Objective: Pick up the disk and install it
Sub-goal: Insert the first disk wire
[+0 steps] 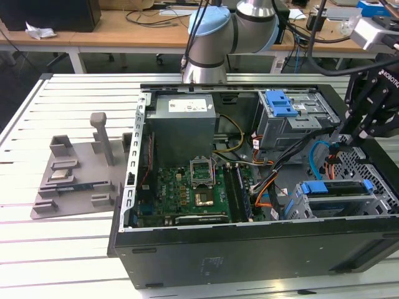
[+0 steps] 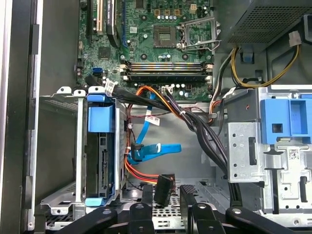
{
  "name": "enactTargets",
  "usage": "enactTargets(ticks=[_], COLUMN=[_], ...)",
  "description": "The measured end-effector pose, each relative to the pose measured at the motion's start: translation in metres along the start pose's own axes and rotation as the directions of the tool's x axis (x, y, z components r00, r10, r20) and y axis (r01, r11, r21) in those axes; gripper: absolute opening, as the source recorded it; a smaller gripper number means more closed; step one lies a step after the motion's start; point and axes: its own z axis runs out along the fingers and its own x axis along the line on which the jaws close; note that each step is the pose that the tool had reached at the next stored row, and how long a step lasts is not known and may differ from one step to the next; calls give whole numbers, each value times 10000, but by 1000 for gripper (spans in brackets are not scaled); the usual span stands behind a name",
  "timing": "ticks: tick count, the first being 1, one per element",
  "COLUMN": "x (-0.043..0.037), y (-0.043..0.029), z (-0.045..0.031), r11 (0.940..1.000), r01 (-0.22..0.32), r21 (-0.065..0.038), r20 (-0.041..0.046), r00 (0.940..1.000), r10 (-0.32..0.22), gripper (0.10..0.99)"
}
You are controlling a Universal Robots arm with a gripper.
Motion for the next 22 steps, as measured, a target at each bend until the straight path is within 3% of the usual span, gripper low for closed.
enactTargets(ticks=[11, 13, 16, 22], x=[-39, -40, -49, -50], y=[0, -1, -6, -12], z=[47, 60, 99, 171], r11=[10000, 10000, 10000, 10000], r01=[-2, -18, -26, -32], r21=[0, 2, 3, 3], r20=[-14, -174, -270, -316], r00=[10000, 9998, 9996, 9995], r10=[2, 18, 27, 32], gripper=[361, 361, 361, 361])
